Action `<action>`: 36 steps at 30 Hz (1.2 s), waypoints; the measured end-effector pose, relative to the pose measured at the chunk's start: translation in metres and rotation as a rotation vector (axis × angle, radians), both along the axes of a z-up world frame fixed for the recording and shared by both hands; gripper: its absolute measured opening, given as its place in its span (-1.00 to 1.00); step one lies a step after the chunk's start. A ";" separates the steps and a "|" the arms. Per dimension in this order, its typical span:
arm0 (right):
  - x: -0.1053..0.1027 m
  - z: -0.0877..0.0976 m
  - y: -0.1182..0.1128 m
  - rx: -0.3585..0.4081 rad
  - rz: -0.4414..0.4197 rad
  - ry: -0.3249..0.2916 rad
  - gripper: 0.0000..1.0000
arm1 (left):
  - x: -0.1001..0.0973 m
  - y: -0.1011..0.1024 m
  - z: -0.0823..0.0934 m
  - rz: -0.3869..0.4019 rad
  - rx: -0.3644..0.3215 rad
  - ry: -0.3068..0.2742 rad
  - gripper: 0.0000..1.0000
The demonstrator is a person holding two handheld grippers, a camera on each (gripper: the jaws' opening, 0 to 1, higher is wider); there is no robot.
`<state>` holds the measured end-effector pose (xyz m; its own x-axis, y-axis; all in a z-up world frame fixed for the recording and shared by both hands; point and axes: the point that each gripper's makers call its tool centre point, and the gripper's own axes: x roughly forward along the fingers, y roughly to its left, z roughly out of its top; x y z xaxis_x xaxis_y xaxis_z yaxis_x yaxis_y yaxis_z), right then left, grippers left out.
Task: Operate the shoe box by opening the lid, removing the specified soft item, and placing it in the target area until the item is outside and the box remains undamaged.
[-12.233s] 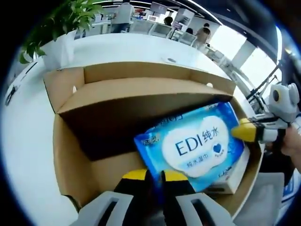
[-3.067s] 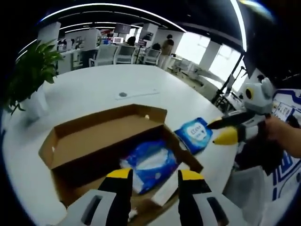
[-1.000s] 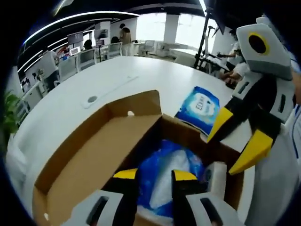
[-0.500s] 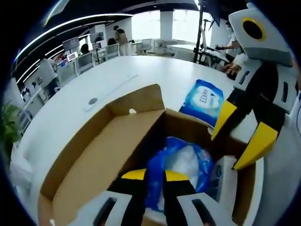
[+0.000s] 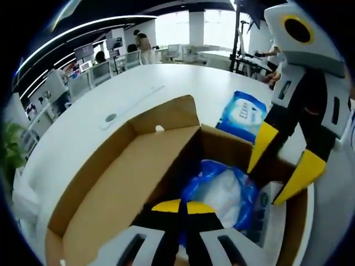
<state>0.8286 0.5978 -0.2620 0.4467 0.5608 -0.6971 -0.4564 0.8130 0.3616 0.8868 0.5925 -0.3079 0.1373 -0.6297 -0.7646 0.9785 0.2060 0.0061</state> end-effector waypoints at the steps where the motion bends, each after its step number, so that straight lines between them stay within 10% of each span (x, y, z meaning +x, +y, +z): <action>1: -0.002 0.000 0.002 0.006 0.009 0.004 -0.65 | 0.000 0.000 0.000 0.001 -0.002 0.001 -1.00; 9: -0.002 -0.008 0.009 -0.008 0.103 0.028 -0.66 | 0.001 0.000 -0.002 0.006 -0.005 0.012 -1.00; 20: -0.015 -0.017 0.026 -0.083 0.466 -0.004 -0.79 | 0.003 0.001 -0.002 0.014 -0.012 0.024 -1.00; 36: -0.011 -0.041 0.023 -0.173 0.584 0.014 -0.92 | 0.002 0.000 -0.003 0.021 -0.019 0.033 -1.00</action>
